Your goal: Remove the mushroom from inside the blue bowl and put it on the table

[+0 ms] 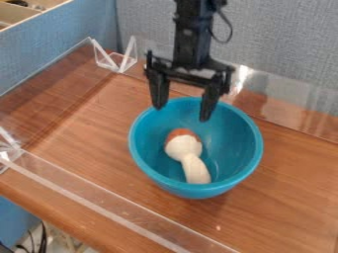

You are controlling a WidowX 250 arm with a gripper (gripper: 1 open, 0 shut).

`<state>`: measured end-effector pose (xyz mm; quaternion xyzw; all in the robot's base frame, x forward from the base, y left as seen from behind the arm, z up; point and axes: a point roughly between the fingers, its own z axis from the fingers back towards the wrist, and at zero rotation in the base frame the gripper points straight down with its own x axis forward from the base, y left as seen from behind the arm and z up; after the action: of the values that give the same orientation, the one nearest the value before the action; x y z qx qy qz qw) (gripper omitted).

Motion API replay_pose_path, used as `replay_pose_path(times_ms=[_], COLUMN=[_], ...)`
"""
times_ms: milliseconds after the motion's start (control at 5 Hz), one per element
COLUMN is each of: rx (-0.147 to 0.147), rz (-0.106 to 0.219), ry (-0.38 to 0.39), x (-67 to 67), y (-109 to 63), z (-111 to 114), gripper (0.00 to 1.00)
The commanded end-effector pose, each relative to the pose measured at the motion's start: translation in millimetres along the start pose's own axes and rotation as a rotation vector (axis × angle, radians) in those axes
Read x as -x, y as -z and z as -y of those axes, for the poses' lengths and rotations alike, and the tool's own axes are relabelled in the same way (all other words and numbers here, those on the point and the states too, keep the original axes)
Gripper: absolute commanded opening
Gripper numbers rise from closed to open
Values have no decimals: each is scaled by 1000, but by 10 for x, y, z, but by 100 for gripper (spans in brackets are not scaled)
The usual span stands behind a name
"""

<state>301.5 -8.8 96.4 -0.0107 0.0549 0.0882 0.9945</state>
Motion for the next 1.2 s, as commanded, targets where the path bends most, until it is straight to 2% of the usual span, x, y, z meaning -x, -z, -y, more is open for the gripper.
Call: replay_pose_path(times_ms=[0, 400, 600, 800, 1000], rx=[26, 25, 26, 30, 32], rz=[36, 1, -5, -4, -5], ry=[-61, -9, -44, -78, -98], x=[-64, -59, -114, -161, -142], y=[85, 484, 489, 446, 399], z=[78, 149, 148, 137, 132], gripper=[100, 100, 0, 0, 0])
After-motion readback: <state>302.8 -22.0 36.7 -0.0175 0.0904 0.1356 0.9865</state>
